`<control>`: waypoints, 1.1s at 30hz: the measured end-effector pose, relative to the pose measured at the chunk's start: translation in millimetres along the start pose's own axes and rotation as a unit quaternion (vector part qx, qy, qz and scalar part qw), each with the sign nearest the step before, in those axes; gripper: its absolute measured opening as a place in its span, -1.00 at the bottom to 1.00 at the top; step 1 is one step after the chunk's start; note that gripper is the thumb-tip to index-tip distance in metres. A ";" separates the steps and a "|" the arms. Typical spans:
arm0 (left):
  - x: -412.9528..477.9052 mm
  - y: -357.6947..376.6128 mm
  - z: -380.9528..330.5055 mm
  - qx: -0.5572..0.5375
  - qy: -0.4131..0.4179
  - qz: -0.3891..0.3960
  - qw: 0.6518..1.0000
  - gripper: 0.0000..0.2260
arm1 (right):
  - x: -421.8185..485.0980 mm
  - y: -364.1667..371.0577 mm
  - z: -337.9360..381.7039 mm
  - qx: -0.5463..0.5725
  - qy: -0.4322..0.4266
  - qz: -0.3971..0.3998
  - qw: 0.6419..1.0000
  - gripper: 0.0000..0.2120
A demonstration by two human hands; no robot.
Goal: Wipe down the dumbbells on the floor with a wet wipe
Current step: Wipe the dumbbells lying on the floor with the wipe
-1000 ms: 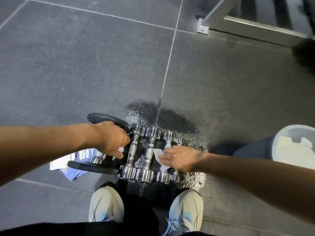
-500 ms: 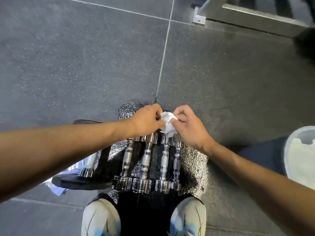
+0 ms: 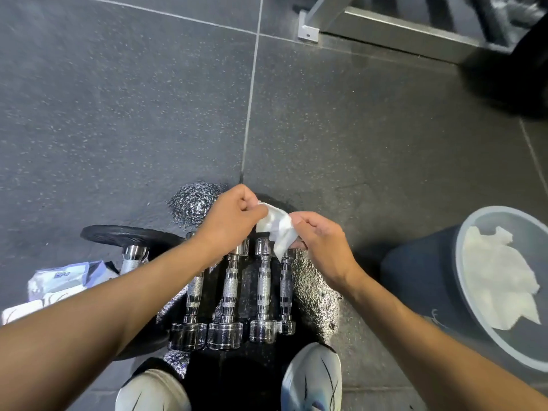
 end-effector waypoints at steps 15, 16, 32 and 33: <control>-9.5 9.8 -14.6 -0.008 0.106 0.054 0.993 -0.90 | 6.2 32.1 -3.0 0.198 0.078 0.185 0.960 -0.54; -9.4 8.9 -14.6 -0.003 0.106 0.051 0.993 -0.90 | 6.2 34.9 -1.3 0.183 0.072 0.197 0.960 -0.57; -4.8 6.6 -10.5 0.059 0.018 -0.055 0.997 -0.66 | 6.7 37.5 15.2 -0.099 -0.102 0.035 0.989 -0.54; -4.3 6.5 -9.1 0.050 0.009 -0.053 0.997 -0.63 | 6.5 36.2 14.3 -0.115 -0.102 0.027 0.988 -0.66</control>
Point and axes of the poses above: each hand's wrist, its own x-axis towards the middle knuckle, its own y-axis out of the palm, z = x × y, the point moved 6 cm from there along x, towards the middle knuckle, and after that the axes turned 11 degrees about z, right-handed, at the moved point
